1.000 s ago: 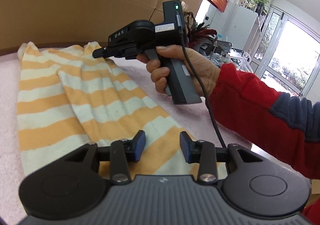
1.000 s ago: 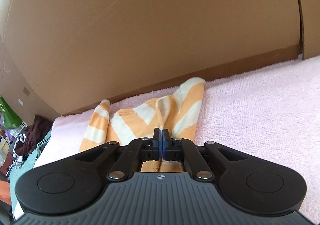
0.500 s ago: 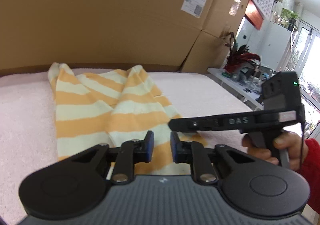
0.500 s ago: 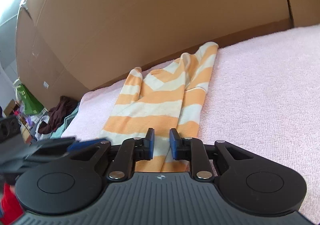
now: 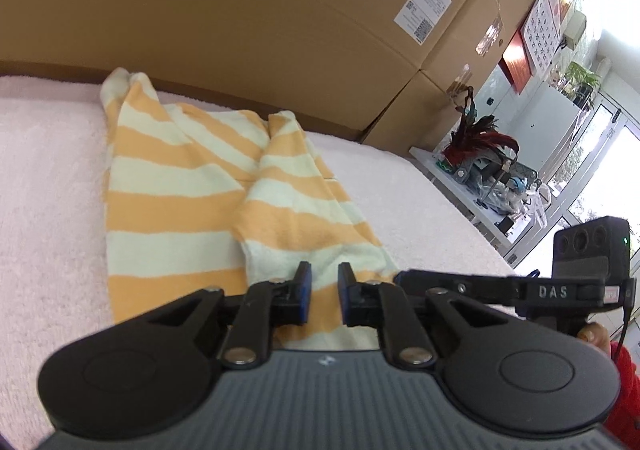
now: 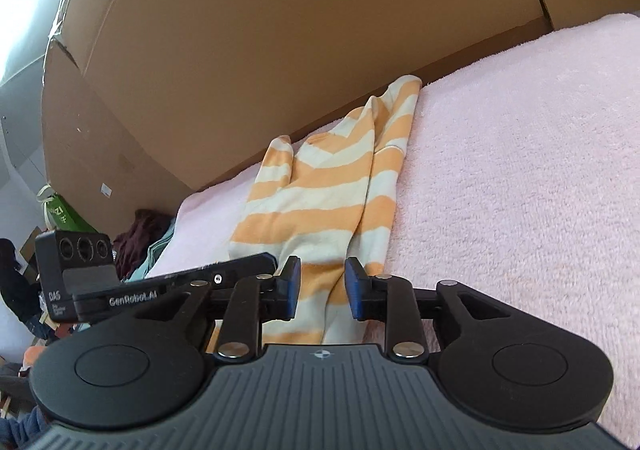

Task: Fold clothes

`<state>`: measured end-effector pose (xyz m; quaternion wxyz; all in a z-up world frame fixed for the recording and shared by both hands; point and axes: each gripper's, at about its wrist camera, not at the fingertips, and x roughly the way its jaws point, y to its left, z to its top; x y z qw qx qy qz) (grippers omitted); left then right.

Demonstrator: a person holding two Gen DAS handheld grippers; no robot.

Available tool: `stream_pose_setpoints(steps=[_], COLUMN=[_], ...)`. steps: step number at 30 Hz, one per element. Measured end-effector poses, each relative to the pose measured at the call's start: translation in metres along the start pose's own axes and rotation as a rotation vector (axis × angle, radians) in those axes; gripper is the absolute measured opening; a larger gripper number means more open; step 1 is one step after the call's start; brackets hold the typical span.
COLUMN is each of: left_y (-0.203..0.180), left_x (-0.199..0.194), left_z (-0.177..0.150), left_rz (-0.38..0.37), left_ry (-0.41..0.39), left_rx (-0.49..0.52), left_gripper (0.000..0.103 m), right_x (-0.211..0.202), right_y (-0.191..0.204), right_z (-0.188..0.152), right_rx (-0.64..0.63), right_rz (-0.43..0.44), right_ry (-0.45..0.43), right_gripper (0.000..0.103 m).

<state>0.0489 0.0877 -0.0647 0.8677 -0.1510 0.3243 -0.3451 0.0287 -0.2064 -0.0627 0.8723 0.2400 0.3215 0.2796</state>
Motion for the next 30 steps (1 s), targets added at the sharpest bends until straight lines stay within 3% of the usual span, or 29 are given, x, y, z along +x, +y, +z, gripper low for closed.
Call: stream_pose_setpoints(steps=[3,6,12,17,19,22,30], left_y=[0.000,-0.001,-0.006,0.000,0.000,-0.001,0.000], left_x=[-0.001,-0.003,-0.010,0.000,-0.001,-0.001,-0.001], left_z=[0.000,-0.001,-0.003,-0.001,-0.001,-0.002,-0.001], left_rz=[-0.012,-0.021,-0.052,-0.045,-0.041,-0.032,-0.021], left_ry=[-0.005,-0.014,-0.048,0.009,0.006,0.000,0.000], left_rx=[-0.004,0.003,0.045,0.005,0.005,0.016,0.011], left_gripper=[0.019,0.019,0.019,0.019,0.020,0.025,0.026], right_x=[-0.010,-0.015,-0.030,-0.046,-0.052,-0.061,-0.076], right_y=[0.015,0.027,0.030,0.025,0.023,0.025,0.048], right_z=[-0.015,-0.028,-0.039,-0.048,-0.052,-0.060,-0.092], right_rx=[-0.080,-0.153,-0.140,-0.080,-0.057,-0.054,-0.189], right_rz=[-0.010,-0.042,-0.060,-0.056,-0.054,-0.036,-0.017], right_ry=[0.016,0.024,-0.022,-0.050,-0.061,-0.050,-0.013], right_gripper=[0.023,0.005,0.004,0.007,0.019,0.027,0.027])
